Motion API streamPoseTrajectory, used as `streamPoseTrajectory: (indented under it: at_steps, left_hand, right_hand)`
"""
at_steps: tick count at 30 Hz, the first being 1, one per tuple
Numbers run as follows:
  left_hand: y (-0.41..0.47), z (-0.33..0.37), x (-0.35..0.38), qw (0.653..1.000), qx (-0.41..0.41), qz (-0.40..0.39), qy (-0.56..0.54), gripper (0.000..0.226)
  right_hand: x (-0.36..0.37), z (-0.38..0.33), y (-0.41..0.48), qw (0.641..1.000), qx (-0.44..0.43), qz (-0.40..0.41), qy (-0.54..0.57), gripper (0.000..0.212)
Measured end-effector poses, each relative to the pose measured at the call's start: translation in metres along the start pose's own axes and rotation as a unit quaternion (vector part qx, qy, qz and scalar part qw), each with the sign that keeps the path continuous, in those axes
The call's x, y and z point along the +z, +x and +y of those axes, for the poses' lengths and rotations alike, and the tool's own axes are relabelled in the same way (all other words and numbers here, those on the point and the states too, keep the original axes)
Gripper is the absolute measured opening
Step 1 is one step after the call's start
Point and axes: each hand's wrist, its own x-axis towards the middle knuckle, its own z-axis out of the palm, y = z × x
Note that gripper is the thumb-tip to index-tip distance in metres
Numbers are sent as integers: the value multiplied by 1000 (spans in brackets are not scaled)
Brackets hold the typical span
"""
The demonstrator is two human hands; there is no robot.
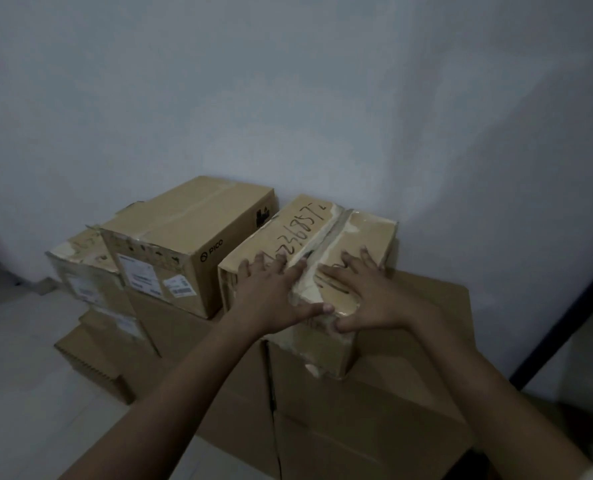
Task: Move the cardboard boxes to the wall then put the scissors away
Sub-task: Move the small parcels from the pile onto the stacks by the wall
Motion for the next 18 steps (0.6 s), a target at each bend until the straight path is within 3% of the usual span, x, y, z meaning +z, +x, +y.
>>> streamPoseTrajectory:
  at_steps: [7,14,18]
  left_hand:
    - [-5,-23,0,999,0,37,22,112]
    - [8,-124,10,995,-61,56,-51,125]
    - [17,-140,13,992,-3,88,-92,123]
  right_hand:
    - [-7,5,17,1000,-23,-6,11,113]
    - [-13,6,34,999,-45,-15,20,109]
    - [-13,5,37,997,-70,-18,22,101]
